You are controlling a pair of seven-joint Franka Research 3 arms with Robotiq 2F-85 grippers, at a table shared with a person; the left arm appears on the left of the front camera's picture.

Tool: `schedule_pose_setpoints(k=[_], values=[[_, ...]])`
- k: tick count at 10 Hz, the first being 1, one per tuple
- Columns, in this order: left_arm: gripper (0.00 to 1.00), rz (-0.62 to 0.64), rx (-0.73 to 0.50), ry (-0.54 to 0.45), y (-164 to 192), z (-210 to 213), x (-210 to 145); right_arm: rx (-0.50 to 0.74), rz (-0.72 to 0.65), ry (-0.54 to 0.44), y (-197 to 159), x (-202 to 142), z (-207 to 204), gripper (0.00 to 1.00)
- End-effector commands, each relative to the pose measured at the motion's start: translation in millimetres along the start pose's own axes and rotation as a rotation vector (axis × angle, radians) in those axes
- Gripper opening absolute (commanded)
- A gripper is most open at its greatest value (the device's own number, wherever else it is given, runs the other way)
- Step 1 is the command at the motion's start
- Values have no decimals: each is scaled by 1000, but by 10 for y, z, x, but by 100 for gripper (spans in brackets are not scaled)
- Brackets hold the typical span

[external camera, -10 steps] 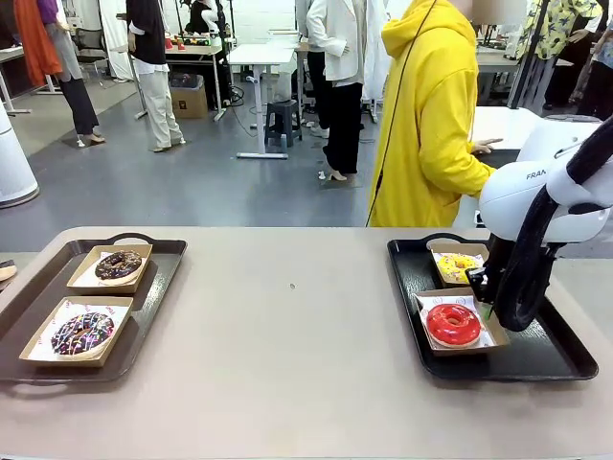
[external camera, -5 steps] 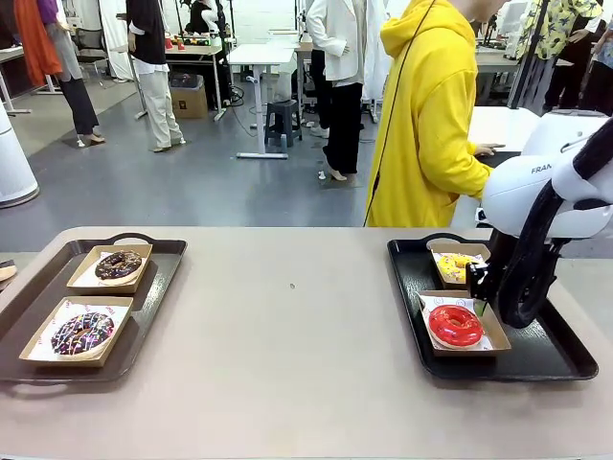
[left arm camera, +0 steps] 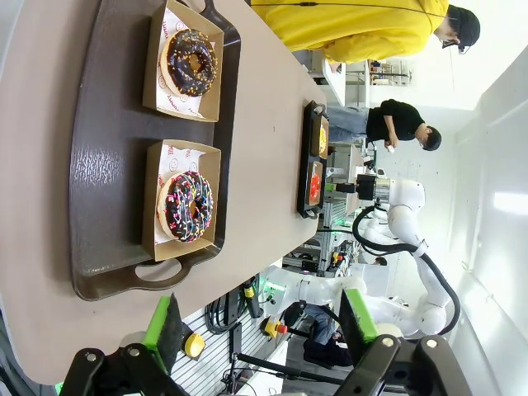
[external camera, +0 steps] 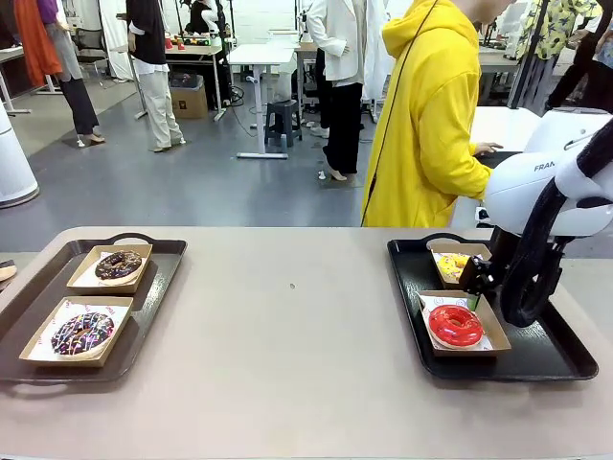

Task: Individually package the donuts and arrange them on the tray.
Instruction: Place the picked Paper togo box on the Handle tray.

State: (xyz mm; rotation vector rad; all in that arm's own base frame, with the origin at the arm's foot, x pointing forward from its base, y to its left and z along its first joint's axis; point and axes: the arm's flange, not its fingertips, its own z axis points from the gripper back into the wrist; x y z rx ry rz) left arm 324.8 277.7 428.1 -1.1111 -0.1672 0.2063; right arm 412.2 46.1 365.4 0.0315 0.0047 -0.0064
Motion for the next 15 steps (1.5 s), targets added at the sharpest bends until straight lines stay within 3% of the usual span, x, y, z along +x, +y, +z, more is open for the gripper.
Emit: schedule_pose_setpoints(k=[1,2,7,10,11,15], values=[[100,-2,-9,-11,-24,5,-28,-1,47,24,-43,-28,16,100],[100,-2,-9,-11,-24,5,-28,0,0,0,0,0,0,100],[100,-2,-9,-11,-24,5,-28,-1,11,6,0,-7,-5,100],[100,-2,-9,-11,-24,5,-28,672,84,71,-480,54,619,100],[100,-2,-9,-11,-24,5,-28,824,94,53,-692,46,770,100],[100,-2,-9,-11,-24,5,-28,1175,96,-31,-1611,-118,981,100]])
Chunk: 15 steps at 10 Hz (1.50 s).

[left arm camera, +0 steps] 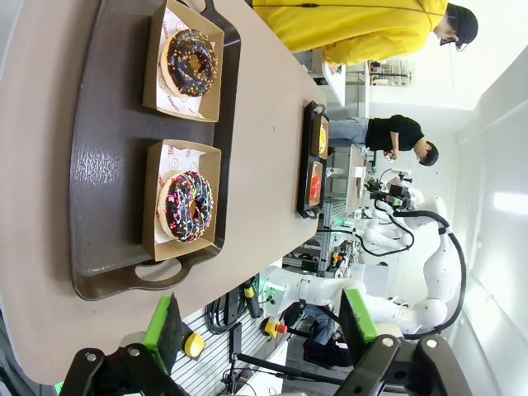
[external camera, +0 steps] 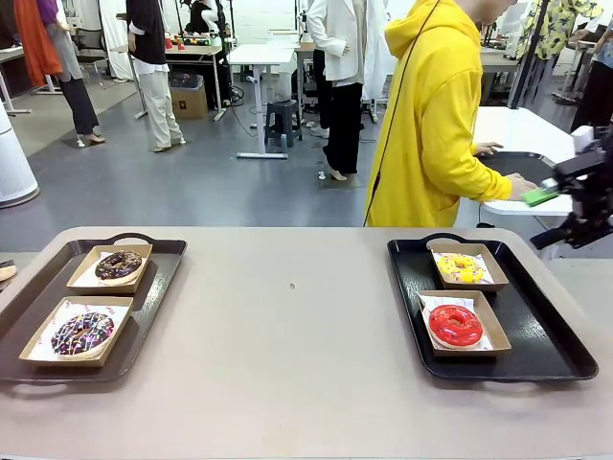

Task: Individually package the donuts and arrange them on the tray.
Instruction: Place the picked Paper togo box on the Handle tray.

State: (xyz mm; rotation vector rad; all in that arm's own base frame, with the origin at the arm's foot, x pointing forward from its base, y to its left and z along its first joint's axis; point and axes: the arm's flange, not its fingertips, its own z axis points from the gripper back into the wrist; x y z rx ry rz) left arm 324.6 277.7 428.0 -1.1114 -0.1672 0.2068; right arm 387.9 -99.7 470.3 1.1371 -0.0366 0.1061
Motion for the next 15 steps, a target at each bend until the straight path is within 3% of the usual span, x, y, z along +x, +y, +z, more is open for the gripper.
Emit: schedule_pose_setpoints(k=[1,4,8,9,10,15], values=[[100,-2,-8,-11,-25,5,-25,115,-34,-54,-354,31,308,100],[100,-2,-8,-11,-25,5,-25,145,-102,-191,-862,-171,696,100],[100,-2,-8,-11,-25,5,-25,102,-181,-298,-1236,-370,915,100],[100,-2,-8,-11,-25,5,-25,32,-206,-352,-1285,-391,915,100],[100,-2,-8,-11,-25,5,-25,95,-189,-252,-1192,-412,925,100],[100,-2,-8,-11,-25,5,-25,95,-189,-252,-1192,-412,925,100]])
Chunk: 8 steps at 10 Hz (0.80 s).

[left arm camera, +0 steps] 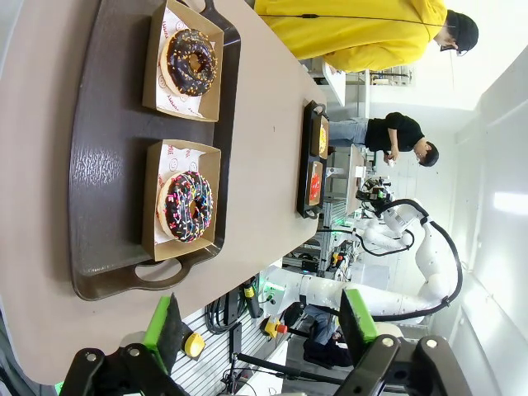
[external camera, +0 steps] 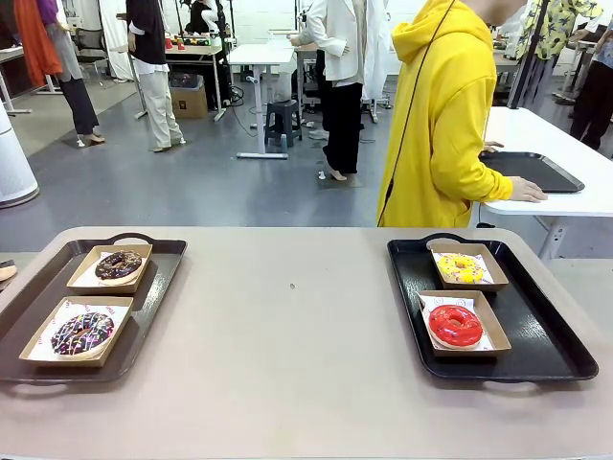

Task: Individually package the donuts and arrange them on the tray.
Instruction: Place the picked Paper togo box on the Handle tray.

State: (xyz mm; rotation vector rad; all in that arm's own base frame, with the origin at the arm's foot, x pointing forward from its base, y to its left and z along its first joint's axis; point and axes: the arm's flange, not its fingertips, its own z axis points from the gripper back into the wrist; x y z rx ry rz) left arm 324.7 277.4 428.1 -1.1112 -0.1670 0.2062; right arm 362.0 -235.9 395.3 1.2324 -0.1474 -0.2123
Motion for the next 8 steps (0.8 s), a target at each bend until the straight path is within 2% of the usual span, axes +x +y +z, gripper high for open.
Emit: schedule_pose_setpoints(k=[1,8], values=[[100,-2,-9,-11,-23,7,-26,6,5,2,26,-5,10,100],[100,-2,-9,-11,-23,7,-26,6,5,2,26,-5,10,100]])
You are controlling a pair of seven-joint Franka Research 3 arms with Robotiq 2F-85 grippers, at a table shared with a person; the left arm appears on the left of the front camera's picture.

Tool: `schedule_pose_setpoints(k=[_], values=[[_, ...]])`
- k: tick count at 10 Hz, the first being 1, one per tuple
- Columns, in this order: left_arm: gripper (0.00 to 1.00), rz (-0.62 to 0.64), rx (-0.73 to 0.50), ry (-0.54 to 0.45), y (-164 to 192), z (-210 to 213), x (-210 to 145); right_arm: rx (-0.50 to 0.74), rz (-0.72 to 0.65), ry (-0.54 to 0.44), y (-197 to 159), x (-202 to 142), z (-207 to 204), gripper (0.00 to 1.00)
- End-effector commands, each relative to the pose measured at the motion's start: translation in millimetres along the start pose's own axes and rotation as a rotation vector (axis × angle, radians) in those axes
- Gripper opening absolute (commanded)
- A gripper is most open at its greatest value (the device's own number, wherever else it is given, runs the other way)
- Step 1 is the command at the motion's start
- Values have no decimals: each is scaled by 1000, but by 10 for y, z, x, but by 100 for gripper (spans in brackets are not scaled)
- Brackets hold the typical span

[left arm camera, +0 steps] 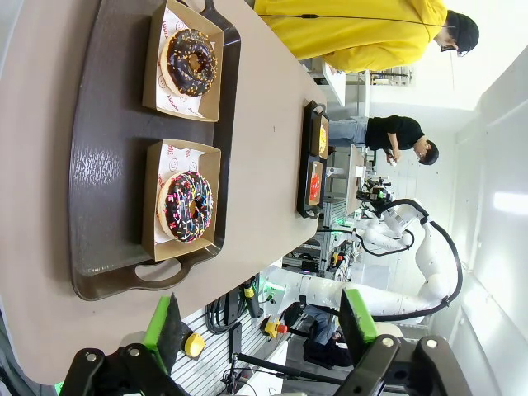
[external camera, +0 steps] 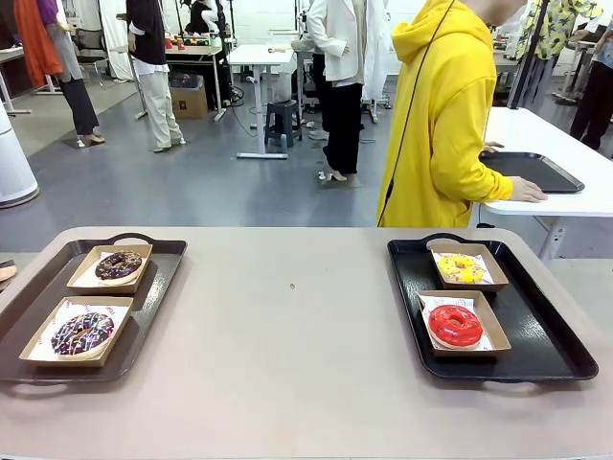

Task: Individually package the donuts and arrange them on the tray.
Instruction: Place the picked Paper togo box on the Handle tray.

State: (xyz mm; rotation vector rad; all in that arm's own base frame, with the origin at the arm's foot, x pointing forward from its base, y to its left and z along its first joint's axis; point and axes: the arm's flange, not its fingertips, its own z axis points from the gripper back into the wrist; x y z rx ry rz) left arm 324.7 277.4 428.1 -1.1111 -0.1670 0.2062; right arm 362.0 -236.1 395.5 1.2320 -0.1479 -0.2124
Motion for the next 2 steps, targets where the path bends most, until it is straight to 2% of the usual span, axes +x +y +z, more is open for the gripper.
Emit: schedule_pose_setpoints(k=[1,2], values=[[100,-2,-9,-11,-23,7,-26,6,5,3,24,-5,8,100],[100,-2,-9,-11,-23,7,-26,6,5,3,24,-5,8,100]])
